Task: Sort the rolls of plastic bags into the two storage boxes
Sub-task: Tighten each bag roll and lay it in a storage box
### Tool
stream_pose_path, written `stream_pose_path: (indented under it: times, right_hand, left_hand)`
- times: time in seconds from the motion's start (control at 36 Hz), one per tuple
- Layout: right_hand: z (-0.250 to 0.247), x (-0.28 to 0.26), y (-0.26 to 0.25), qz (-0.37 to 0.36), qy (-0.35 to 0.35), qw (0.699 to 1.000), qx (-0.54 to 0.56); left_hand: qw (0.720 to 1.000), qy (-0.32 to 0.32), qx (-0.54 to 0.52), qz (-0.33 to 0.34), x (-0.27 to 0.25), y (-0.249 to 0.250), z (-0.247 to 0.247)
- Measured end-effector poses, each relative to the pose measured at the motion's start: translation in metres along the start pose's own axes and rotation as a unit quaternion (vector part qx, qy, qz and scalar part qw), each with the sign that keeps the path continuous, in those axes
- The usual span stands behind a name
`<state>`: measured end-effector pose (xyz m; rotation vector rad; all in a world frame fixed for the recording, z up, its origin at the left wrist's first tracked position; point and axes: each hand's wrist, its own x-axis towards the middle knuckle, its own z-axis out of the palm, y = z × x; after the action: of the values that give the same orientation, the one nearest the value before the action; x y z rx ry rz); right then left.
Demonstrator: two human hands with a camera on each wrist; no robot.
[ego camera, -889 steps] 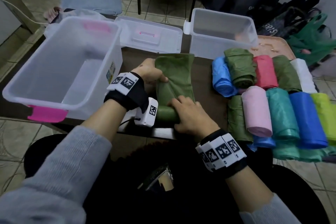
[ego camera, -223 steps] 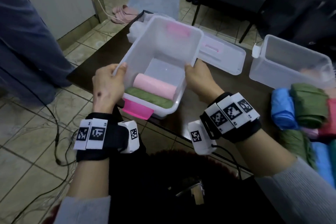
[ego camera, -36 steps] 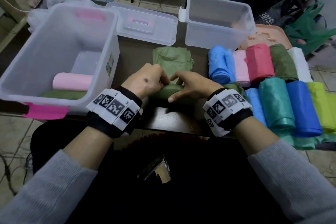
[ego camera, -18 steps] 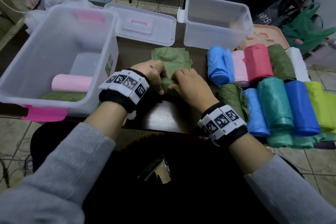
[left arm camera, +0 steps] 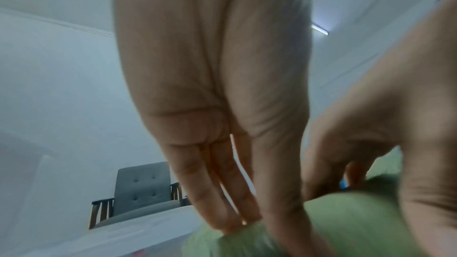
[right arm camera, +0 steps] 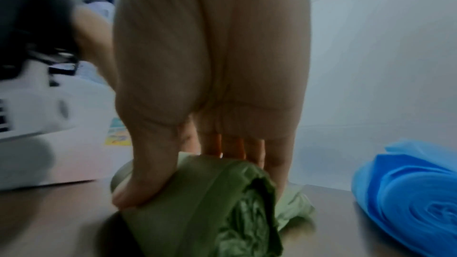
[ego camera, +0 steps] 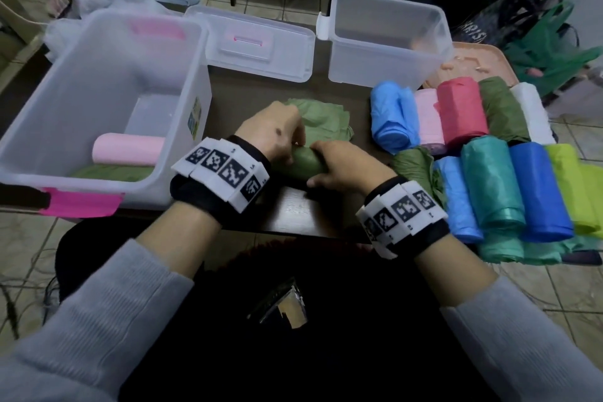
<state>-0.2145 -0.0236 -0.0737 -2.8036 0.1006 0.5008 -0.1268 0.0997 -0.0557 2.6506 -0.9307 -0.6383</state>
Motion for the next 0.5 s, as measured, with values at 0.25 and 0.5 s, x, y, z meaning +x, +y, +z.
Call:
stream_pose_path:
  times: [0.25, 0.5]
  right_hand:
    - [-0.024, 0.011, 0.012, 0.017, -0.113, 0.99, 0.088]
    - [-0.006, -0.003, 0.002, -0.01, 0.069, 0.997, 0.021]
  left_hand:
    - [1.0, 0.007, -0.002, 0.004, -0.009, -0.002, 0.009]
    - [0.999, -0.045, -0.014, -0.01, 0.006, -0.004, -0.001]
